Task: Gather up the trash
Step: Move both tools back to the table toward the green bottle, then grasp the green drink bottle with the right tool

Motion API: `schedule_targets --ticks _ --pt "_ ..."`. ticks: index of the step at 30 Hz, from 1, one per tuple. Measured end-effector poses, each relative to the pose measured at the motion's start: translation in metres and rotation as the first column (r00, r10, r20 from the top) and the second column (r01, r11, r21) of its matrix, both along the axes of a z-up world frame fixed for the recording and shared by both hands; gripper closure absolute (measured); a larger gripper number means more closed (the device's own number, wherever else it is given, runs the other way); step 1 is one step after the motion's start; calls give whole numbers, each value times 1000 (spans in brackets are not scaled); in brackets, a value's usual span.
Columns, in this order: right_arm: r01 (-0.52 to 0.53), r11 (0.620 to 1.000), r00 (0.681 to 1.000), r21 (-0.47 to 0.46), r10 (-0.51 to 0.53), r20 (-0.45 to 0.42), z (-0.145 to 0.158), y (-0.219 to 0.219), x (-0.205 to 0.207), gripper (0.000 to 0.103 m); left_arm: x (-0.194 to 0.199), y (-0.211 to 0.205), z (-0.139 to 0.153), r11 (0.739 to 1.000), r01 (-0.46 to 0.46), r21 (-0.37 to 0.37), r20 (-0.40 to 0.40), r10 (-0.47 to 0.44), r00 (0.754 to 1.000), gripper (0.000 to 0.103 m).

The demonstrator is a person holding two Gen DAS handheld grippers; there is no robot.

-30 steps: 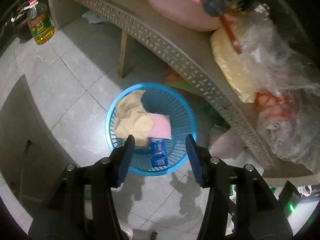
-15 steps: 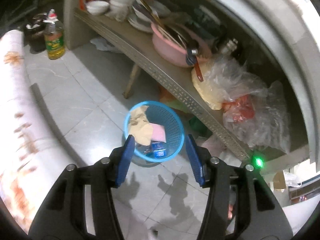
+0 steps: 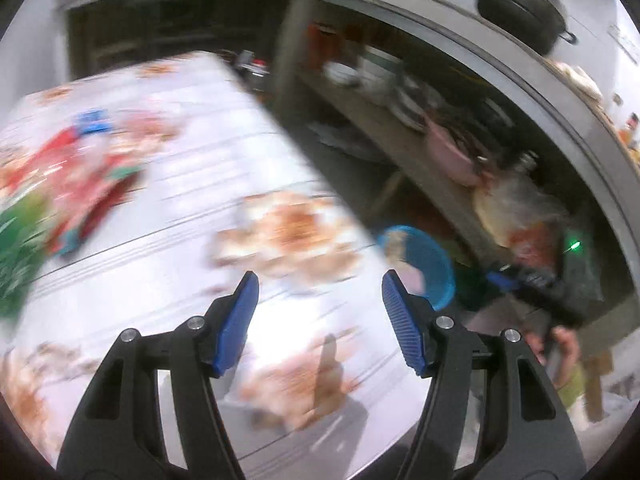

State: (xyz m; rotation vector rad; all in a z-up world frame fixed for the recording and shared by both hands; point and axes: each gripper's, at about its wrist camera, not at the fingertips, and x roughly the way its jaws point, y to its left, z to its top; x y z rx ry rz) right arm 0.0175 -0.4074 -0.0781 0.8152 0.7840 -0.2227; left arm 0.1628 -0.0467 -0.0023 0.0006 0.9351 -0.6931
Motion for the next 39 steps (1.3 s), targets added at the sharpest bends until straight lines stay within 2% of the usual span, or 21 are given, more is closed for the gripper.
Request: schedule_targets --ticks 4,7,9,10,13,14,15,16,18,19,22,25,26,28,30,32,35,39 --pt "-133 991 989 28 130 75 28 35 30 25 3 62 11 991 -135 -2 59 135 989 43" --pt "-237 970 965 56 228 129 48 66 52 25 24 114 28 963 -270 -4 124 268 955 43" --pt "-308 949 943 62 296 154 59 88 67 25 50 148 36 938 -345 -18 140 345 928 40" --pt "-353 934 926 61 340 166 65 103 77 25 65 161 37 923 -385 -1 139 381 914 40" --pt "-458 887 876 67 437 204 81 141 99 25 120 208 28 855 -512 82 136 500 856 40" --pt "-482 874 863 67 460 209 86 153 106 25 132 217 24 839 -534 106 125 522 844 40" --pt "-501 863 852 63 479 213 89 161 109 25 144 226 17 832 -539 131 97 531 842 40" --pt "-522 851 838 54 501 217 94 173 115 25 157 235 7 841 -522 142 40 522 852 40" --pt "-546 837 822 43 526 218 99 186 120 25 165 243 -7 848 -515 121 -56 524 850 40" --pt "-558 829 815 40 538 214 100 194 124 25 162 244 -15 866 -492 89 -106 500 860 41" --pt "-579 814 805 46 561 194 100 207 136 25 145 239 -17 909 -416 -13 -174 408 896 41" --pt "-592 804 799 56 576 174 99 215 149 25 123 221 -11 937 -316 -148 -225 279 934 41" --pt "-600 798 794 63 584 170 98 217 155 25 110 211 -6 942 -262 -208 -232 213 949 41" --pt "-611 788 788 75 596 154 95 223 167 25 94 199 3 935 -167 -313 -230 96 969 41" --pt "-615 782 787 96 601 142 90 229 179 25 86 196 13 917 -125 -379 -183 58 981 39" --pt "-623 773 781 121 607 144 87 236 188 25 88 199 15 914 -164 -372 -153 114 982 39" --pt "-634 763 772 125 619 142 87 246 203 25 101 203 -2 903 -252 -349 -231 177 957 41" --pt "-659 737 752 151 643 147 85 261 228 25 113 200 -22 895 -291 -339 -269 204 941 41"
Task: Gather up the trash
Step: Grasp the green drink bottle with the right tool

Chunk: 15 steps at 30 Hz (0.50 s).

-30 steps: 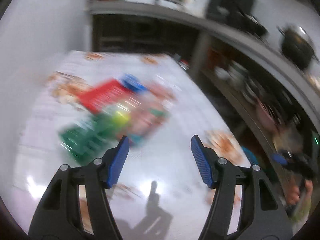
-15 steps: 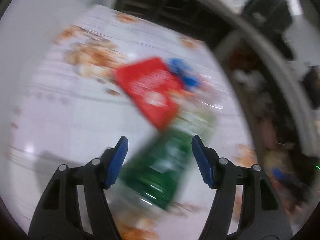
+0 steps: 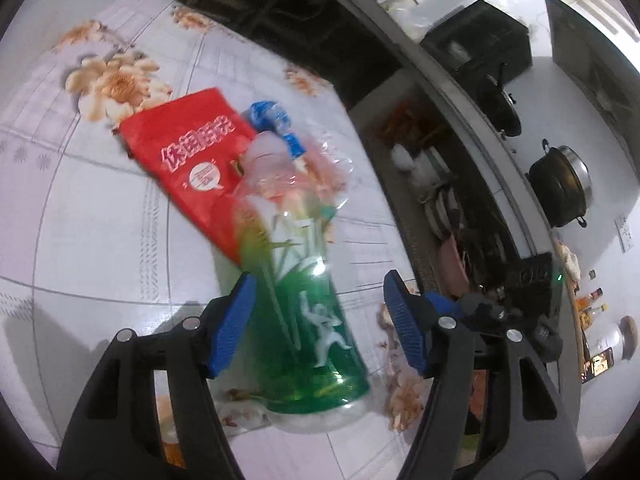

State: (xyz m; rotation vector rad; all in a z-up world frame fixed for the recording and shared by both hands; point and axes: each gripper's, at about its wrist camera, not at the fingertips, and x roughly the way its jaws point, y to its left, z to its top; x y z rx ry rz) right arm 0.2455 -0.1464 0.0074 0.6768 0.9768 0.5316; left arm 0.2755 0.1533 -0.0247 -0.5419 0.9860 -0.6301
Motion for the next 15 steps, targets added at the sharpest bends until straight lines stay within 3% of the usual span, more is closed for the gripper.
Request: schedule_targets --ticks 8,15 --pt "-114 993 990 19 115 -87 -12 51 67 25 -5 -7 -10 1000 20 11 21 -20 1000 46" --pt "-208 976 965 -72 192 -177 -26 95 101 25 -18 -6 -11 998 57 14 55 -58 997 57"
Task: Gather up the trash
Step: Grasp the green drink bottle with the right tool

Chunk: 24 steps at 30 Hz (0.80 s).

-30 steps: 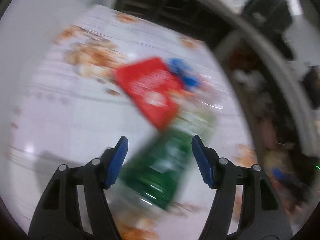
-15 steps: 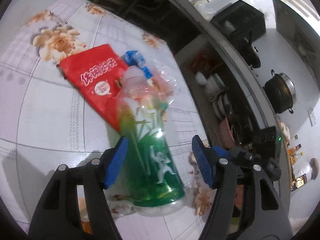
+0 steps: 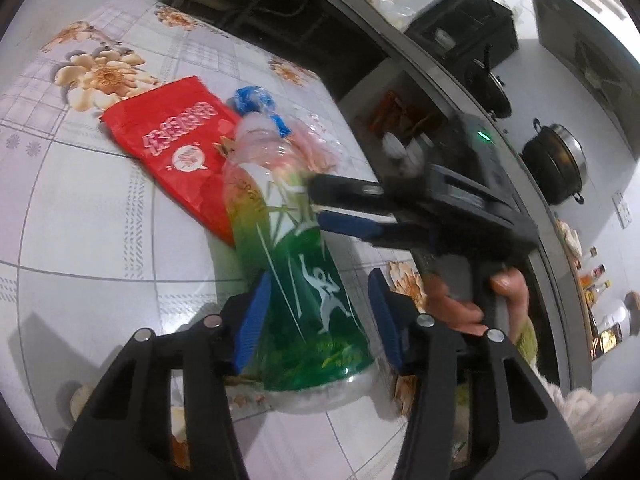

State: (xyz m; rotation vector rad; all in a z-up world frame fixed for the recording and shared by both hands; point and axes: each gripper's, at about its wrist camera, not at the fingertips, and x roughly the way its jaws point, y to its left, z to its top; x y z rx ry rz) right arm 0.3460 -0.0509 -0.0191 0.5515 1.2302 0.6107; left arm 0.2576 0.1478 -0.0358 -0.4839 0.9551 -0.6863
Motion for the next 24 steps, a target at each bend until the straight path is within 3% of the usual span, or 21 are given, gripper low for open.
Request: schedule_targets --ticks 5,9,19,24 --pt "-44 999 999 -13 44 -17 -8 12 0 28 -7 -8 3 999 39 8 31 -39 999 59" --pt "-54 999 999 7 54 2 -3 9 -2 41 -10 -12 4 999 52 14 40 -52 998 60" --pt "-75 995 996 -62 78 43 6 4 -28 42 -12 -16 0 998 56 9 35 -57 998 60" --pt "-64 998 998 -13 64 22 1 -4 -38 45 -23 -23 3 996 85 -2 39 -85 996 60"
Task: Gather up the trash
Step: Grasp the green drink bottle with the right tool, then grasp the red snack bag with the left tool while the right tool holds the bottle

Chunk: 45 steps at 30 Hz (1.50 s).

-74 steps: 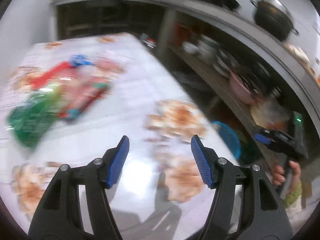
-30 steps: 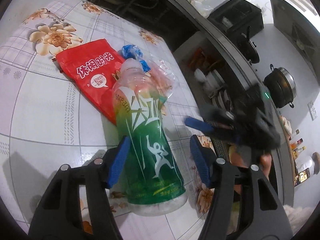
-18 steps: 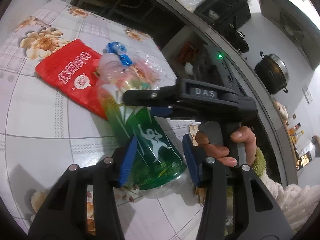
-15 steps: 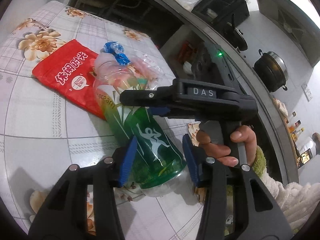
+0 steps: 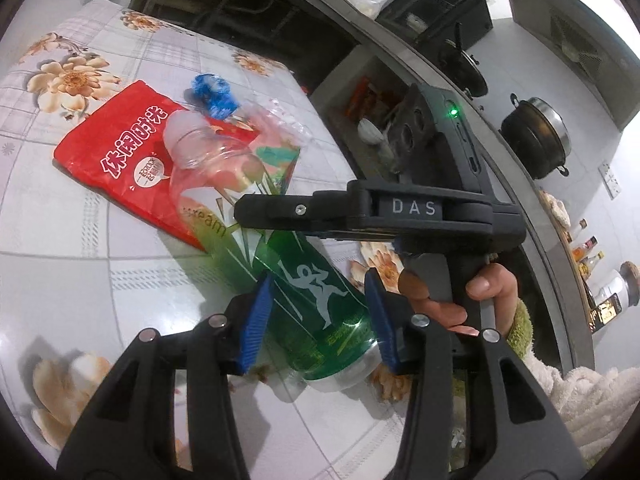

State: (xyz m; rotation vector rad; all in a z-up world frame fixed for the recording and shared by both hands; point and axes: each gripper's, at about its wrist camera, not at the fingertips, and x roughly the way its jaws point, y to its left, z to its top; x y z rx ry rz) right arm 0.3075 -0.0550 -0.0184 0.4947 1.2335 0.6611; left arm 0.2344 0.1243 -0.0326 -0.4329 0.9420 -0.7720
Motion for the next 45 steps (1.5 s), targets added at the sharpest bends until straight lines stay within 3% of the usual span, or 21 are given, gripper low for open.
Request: schedule_targets --ticks 9,14,17,22,27,33,38,41,42,45 --pt "11 997 999 76 -7 -50 -9 -36 -68 44 -51 -16 -7 994 95 -54 -41 -97 994 60" --pt "20 996 998 89 -14 -68 -12 -53 -111 41 -79 -27 -13 994 109 -20 -39 -110 993 60" --pt "40 999 999 11 -40 -36 -4 -64 -125 35 -82 -25 -22 996 91 -21 -75 -92 993 60" --pt "119 989 989 -91 -110 100 25 -79 -146 33 -80 -16 -26 1000 16 -13 -100 -18 995 60" --pt "71 978 979 -196 -30 203 39 -52 -159 30 -73 4 -34 998 -70 1 -139 70 988 60" --pt "0 957 971 -291 69 228 35 -17 -158 30 -73 8 -37 992 -108 70 -132 116 984 60" --pt "-24 919 970 -393 116 213 26 3 -151 30 -72 5 -39 992 -103 75 -133 112 985 60" --pt "-26 914 975 -405 112 190 17 3 -147 35 -71 4 -39 992 -102 69 -130 110 985 60" --pt "-18 912 978 -409 101 182 14 1 -146 42 -71 4 -40 992 -102 69 -130 110 985 60" --pt "-13 933 984 -360 77 164 13 -10 -144 45 -71 5 -41 992 -105 67 -135 113 984 60"
